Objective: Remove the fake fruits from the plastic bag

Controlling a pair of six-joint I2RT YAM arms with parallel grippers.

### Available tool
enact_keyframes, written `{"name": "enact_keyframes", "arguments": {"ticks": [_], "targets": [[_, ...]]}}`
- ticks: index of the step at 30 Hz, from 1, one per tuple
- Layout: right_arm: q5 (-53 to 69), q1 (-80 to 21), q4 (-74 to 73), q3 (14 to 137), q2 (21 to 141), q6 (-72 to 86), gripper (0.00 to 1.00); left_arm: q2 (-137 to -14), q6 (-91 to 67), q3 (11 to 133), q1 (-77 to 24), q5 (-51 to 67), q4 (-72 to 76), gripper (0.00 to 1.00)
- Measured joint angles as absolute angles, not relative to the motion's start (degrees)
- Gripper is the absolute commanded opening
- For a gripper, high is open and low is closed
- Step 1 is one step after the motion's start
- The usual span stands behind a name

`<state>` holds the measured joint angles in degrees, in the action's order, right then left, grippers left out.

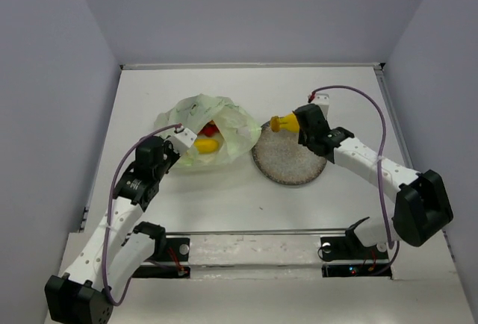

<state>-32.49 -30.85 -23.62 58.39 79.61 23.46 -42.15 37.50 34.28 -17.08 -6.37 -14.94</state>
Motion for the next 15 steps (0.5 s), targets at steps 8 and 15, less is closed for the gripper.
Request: {"name": "enact_keyframes", "arguments": {"ticks": [8,15], "targets": [[-30.68,-30.94,-13.91,50.13,83.79,28.84,0.01,-40.14,40.38,31.62,-17.08,-4.99,-17.85,0.0],[-30.55,-30.94,-9.89,44.75,83.26,29.12,1.0,-39.03,40.47,31.51,-17.08,-4.93,-17.82,0.02]]}}
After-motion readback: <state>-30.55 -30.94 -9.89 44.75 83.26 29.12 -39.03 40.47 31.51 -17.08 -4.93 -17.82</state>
